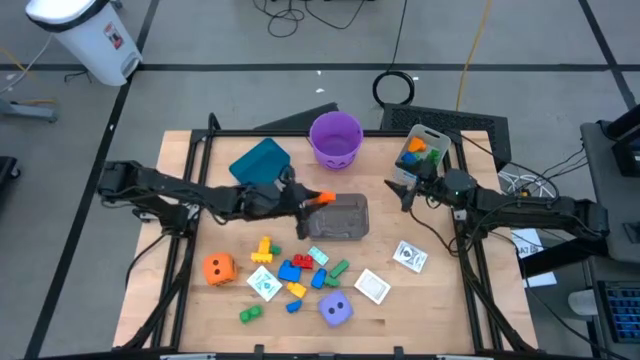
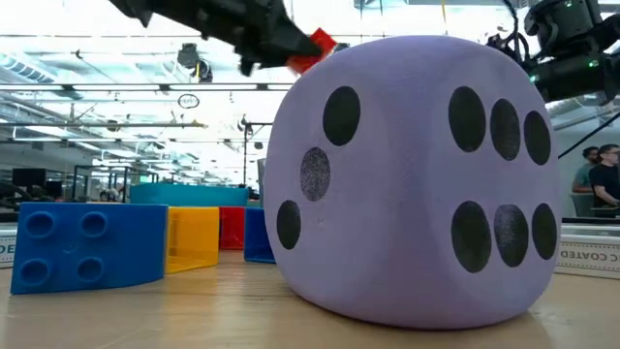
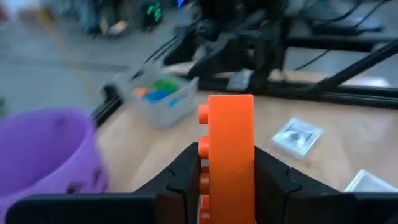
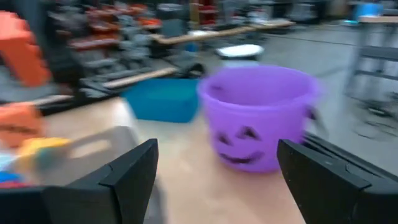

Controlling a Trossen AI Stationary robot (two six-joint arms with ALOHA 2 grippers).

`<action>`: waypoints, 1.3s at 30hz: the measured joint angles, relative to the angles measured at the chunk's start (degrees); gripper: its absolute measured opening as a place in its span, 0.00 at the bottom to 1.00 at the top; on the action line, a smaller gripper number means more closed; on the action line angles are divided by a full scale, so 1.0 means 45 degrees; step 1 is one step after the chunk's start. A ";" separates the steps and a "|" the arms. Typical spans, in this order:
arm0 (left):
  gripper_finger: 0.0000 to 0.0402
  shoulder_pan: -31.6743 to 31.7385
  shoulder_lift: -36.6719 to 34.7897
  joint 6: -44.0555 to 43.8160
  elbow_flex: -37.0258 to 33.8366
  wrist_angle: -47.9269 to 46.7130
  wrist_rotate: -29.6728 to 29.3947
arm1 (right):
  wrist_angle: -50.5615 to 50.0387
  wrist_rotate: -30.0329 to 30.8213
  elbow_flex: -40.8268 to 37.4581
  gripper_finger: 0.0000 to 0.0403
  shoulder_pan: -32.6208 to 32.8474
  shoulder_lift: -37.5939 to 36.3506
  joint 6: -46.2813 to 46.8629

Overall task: Pick & Place Toys
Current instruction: Put the orange game piece into the white bin

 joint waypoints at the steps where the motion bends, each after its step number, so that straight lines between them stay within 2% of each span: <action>1: 0.28 0.0000 0.0304 0.0184 0.0000 0.0733 0.0229 | 0.0166 -0.0587 0.0000 0.75 0.0002 0.0012 0.0000; 6: 0.29 0.0002 0.1990 0.0861 0.0000 0.3740 0.0759 | 0.1572 -0.2584 0.0000 0.75 0.0427 0.0408 0.0544; 12: 0.26 -0.0010 0.3316 0.0931 0.0068 0.6461 0.1805 | 0.4394 -0.2807 -0.0005 0.75 0.2131 0.1690 0.0566; 19: 0.30 -0.0015 0.3781 0.0513 0.0068 0.7206 0.2589 | 0.7791 -0.2368 0.0223 0.75 0.3873 0.4110 -0.0155; 22: 0.30 -0.0019 0.3781 0.0484 0.0068 0.7201 0.2653 | 0.7927 -0.1937 0.0807 0.75 0.4201 0.5213 -0.0186; 31: 0.28 -0.0026 0.3781 0.0335 0.0141 0.7080 0.3111 | 0.7939 -0.2013 0.2825 0.75 0.4729 0.8335 -0.0793; 39: 0.28 -0.0027 0.3781 0.0256 0.0141 0.6973 0.3115 | 0.8108 -0.2005 0.3483 0.71 0.4927 0.9247 -0.1020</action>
